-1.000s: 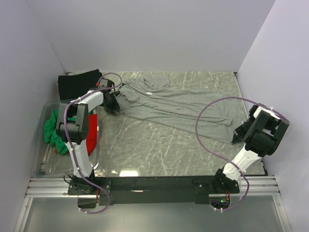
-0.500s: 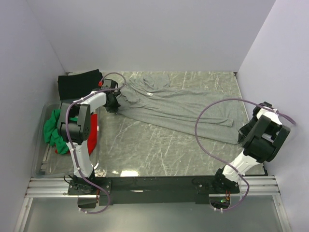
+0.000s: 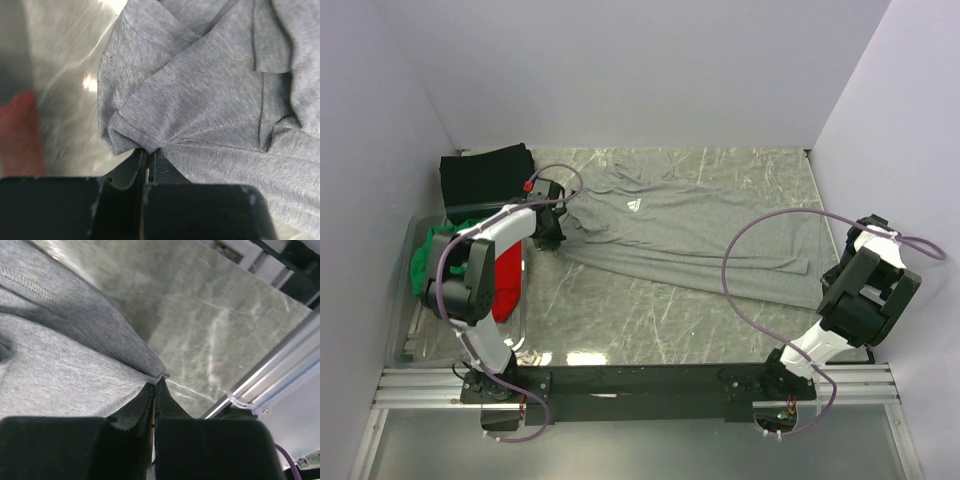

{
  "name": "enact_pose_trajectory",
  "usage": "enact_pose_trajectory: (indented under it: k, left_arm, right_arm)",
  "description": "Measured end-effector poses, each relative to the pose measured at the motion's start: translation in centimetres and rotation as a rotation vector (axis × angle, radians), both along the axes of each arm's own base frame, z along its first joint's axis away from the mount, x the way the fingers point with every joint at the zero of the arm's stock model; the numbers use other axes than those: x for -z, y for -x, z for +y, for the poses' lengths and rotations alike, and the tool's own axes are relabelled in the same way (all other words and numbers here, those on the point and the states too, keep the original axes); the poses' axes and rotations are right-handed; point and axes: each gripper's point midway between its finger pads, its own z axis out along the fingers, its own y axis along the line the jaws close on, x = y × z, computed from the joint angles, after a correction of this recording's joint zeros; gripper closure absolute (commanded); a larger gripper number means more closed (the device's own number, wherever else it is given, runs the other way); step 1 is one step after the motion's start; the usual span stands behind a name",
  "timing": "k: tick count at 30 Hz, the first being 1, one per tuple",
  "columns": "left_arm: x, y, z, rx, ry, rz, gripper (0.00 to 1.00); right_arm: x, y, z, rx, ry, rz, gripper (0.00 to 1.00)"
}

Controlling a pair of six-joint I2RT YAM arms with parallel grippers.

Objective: Fold and stack the t-shirts
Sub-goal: Fold the tshirt

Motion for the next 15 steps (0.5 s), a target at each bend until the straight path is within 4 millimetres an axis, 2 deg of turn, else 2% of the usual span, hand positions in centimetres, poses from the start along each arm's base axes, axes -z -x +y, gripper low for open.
enact_pose_trajectory:
  k: [4, 9, 15]
  left_arm:
    - [-0.8, 2.1, 0.5, -0.001, -0.004, 0.010, 1.00]
    - [-1.5, 4.2, 1.0, 0.001, -0.006, 0.012, 1.00]
    - [-2.1, 6.1, 1.5, -0.005, -0.014, 0.015, 1.00]
  right_arm:
    - [-0.4, 1.0, 0.1, 0.005, 0.014, 0.026, 1.00]
    - [-1.8, 2.0, 0.2, 0.019, 0.052, 0.027, 1.00]
    - [-2.6, 2.7, 0.6, 0.032, 0.057, 0.028, 1.00]
